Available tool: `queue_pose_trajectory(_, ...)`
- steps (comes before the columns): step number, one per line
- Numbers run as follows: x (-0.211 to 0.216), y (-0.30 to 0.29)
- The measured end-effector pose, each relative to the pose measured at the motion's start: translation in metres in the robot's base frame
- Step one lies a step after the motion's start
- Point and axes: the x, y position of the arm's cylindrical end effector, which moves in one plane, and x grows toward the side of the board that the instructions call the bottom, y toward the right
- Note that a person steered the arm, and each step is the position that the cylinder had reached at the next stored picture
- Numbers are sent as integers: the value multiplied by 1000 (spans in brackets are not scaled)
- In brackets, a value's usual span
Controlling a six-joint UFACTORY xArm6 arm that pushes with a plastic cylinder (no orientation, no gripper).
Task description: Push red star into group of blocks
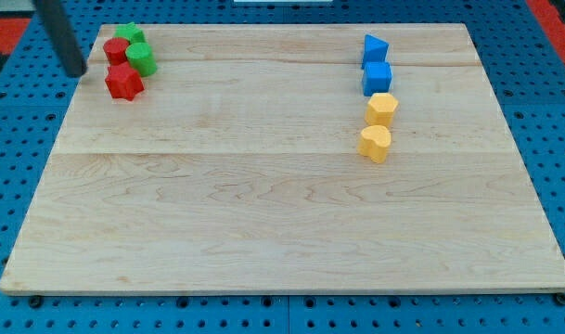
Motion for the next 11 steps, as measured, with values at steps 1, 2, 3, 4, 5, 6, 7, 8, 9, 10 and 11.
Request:
queue_pose_trajectory(1,44,12)
queue_pose_trajectory(2,94,14)
queue_pose_trajectory(3,92,56)
queue_pose_trajectory(4,76,75)
queue_pose_trajectory(5,52,75)
queue_pose_trajectory(6,35,79)
queue_pose_trajectory(7,35,93)
queue_pose_trajectory(8,33,93)
queue_pose_trajectory(9,22,99)
queue_pose_trajectory(10,8,109)
queue_pose_trajectory(11,6,112)
